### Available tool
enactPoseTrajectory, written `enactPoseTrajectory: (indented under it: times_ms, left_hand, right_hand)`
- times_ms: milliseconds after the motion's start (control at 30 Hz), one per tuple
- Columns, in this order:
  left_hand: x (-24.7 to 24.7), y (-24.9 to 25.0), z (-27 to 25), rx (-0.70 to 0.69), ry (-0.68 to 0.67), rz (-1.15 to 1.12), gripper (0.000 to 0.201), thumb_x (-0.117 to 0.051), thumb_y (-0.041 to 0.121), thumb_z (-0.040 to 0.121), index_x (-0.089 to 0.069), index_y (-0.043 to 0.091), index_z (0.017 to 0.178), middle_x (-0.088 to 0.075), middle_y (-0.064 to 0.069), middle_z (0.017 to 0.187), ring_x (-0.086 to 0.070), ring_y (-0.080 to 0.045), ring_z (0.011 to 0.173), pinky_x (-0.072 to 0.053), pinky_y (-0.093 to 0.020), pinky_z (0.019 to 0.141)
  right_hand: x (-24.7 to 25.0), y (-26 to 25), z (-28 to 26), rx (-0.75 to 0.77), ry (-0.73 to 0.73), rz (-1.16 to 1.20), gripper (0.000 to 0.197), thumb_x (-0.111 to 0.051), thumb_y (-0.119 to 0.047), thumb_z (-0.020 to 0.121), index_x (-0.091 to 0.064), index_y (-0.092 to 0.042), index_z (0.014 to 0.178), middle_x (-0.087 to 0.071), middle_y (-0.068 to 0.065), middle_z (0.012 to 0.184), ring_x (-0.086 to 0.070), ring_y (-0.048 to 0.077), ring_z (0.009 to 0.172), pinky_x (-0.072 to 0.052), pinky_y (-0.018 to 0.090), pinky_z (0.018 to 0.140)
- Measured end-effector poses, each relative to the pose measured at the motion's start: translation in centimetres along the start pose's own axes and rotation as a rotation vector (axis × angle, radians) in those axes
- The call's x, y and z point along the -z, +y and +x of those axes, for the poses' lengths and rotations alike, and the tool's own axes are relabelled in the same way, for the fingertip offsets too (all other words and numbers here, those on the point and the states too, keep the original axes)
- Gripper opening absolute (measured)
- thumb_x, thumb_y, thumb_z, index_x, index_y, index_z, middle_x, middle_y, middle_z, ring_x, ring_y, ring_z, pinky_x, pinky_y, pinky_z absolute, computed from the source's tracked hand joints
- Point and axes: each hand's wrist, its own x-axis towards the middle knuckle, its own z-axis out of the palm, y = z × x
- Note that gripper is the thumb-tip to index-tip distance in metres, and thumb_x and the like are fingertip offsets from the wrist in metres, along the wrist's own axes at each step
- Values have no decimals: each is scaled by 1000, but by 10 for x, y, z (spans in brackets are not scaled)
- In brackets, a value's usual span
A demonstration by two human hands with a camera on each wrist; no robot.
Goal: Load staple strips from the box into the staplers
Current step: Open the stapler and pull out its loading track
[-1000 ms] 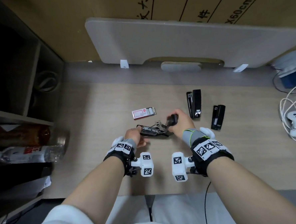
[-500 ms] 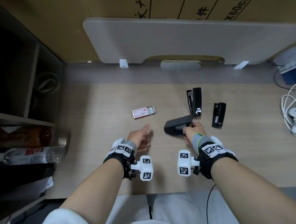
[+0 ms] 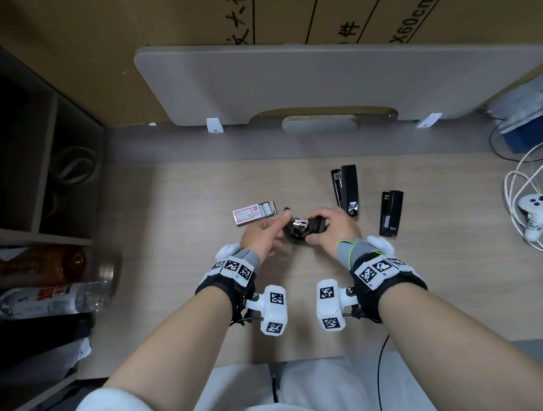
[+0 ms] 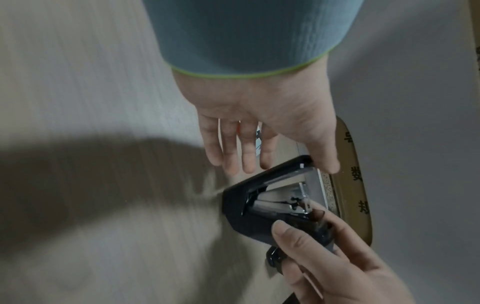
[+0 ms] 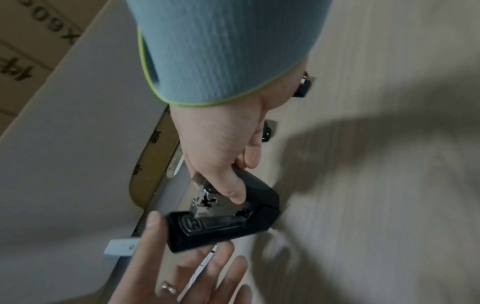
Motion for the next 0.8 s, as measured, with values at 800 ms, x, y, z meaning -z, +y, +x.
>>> enactPoseTrajectory:
  times_ms: [800]
  left_hand:
    - [8, -56, 15, 300, 228, 106, 22, -59, 18, 95, -52, 5, 78, -52, -8, 61, -47, -19, 48, -38, -14, 33]
  right_hand:
    - [11, 34, -18, -149, -4, 224, 41, -70, -3, 60, -64, -39, 79, -66, -24, 91, -63, 10, 92, -48, 27, 84]
